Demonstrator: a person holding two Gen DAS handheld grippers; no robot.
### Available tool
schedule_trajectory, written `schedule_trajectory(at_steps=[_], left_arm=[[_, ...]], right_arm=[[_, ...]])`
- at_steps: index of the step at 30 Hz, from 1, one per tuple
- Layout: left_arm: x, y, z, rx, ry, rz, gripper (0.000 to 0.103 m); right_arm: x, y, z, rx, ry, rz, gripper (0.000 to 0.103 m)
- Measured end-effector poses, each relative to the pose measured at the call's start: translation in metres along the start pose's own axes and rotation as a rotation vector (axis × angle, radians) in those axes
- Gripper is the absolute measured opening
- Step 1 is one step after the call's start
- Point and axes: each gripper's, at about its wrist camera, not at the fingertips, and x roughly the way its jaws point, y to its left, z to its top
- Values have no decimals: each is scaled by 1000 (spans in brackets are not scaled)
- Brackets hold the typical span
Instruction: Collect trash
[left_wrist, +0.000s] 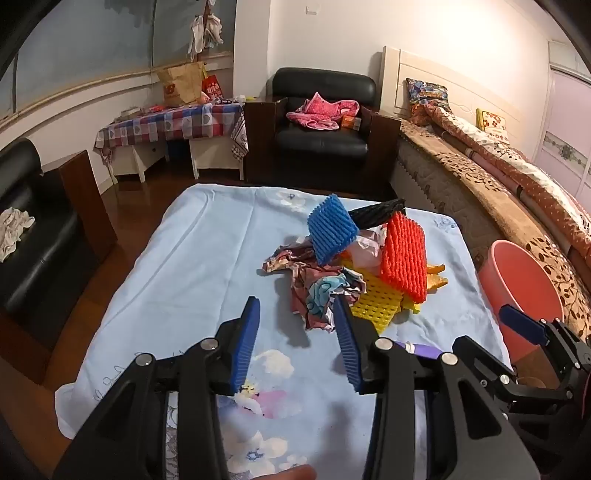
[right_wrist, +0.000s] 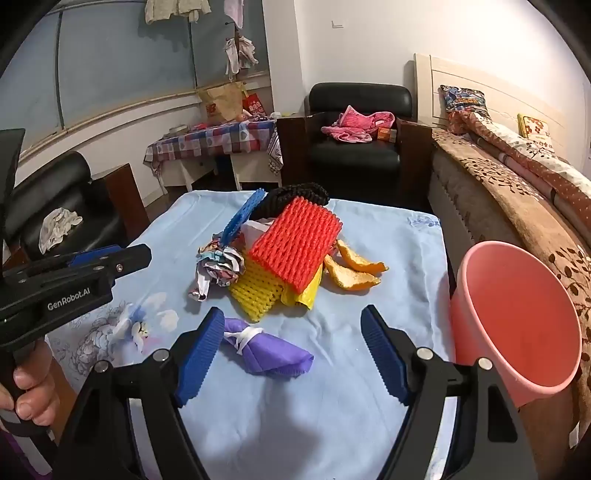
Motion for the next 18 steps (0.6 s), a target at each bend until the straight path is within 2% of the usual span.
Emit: schedule_trajectory(at_steps=[18], left_arm=[[-4, -3, 1, 6, 2, 2, 42]], right_arm=[[1, -5, -1, 25, -14, -16, 76]])
